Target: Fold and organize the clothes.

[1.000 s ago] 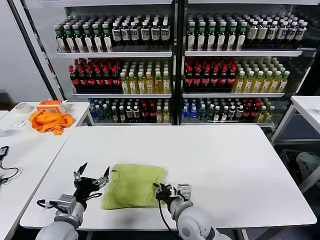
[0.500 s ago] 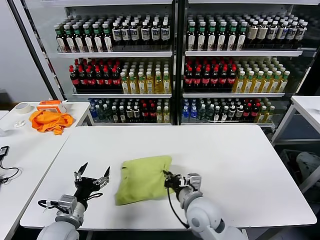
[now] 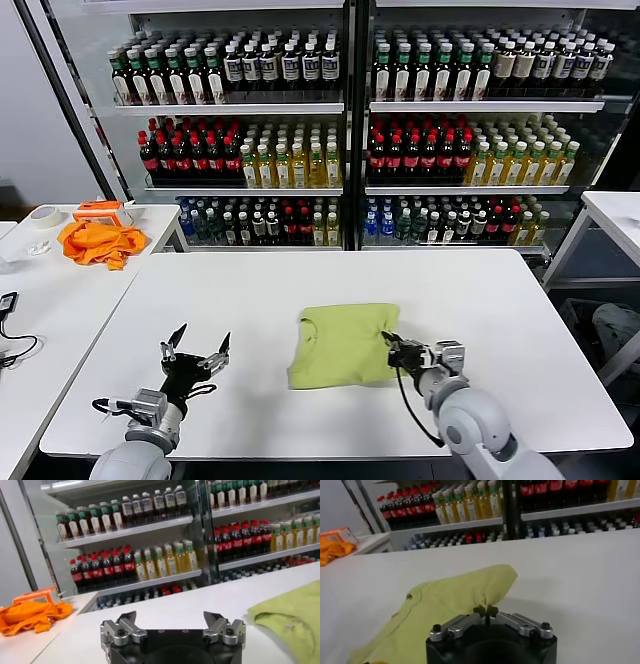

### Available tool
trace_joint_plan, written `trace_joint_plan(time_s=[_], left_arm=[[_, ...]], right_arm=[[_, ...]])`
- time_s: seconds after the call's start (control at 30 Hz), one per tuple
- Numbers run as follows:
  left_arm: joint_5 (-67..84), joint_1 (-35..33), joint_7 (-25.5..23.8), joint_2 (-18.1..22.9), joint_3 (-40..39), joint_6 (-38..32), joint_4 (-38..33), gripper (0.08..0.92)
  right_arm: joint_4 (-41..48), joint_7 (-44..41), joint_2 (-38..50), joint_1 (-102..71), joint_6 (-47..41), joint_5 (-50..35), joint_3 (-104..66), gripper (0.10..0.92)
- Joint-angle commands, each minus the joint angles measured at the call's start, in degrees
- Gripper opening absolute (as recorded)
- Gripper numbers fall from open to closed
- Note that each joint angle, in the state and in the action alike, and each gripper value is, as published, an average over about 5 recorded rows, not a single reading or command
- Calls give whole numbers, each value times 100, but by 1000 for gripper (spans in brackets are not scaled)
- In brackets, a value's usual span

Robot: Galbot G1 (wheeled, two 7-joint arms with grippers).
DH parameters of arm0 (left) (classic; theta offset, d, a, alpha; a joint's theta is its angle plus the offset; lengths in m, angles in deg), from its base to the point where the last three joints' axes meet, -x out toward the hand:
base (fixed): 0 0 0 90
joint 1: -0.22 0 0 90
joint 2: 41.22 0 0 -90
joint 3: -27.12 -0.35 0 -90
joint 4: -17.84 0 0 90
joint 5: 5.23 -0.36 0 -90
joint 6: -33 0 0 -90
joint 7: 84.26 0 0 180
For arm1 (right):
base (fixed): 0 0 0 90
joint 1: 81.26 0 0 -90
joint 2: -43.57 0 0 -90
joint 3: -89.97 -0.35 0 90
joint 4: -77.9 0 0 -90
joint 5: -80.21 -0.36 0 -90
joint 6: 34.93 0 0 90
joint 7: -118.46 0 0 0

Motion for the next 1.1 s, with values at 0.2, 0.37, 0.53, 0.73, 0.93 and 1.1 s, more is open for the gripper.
trace_joint_plan(time_s=[0.2,0.37,0.53,0.73,0.93,1.1], left_arm=[[-209,38,-9,49,-92,-89,133,823],[-514,178,-10,138,-105,-166,266,823],[-441,376,-164,183,-203,-452,414,823],[-322,785,-478,218,-413,-968,732,823],[-327,1014,-564,279,-622,-1124,814,823],[-282,1292,-495,393,-511,-891,956,823]], right_arm=[[686,-2378,915,347,3,705,-318,118],[738,-2304,852,155,18,972,-394,118],[564,-2037,860,-98,87,1126,-894,192],[8,-1865,846,-658,396,1462,-1760,356],[-258,-1478,645,-1032,1077,2007,-2233,530],[-266,-1368,409,-1121,1389,2245,-2424,677]])
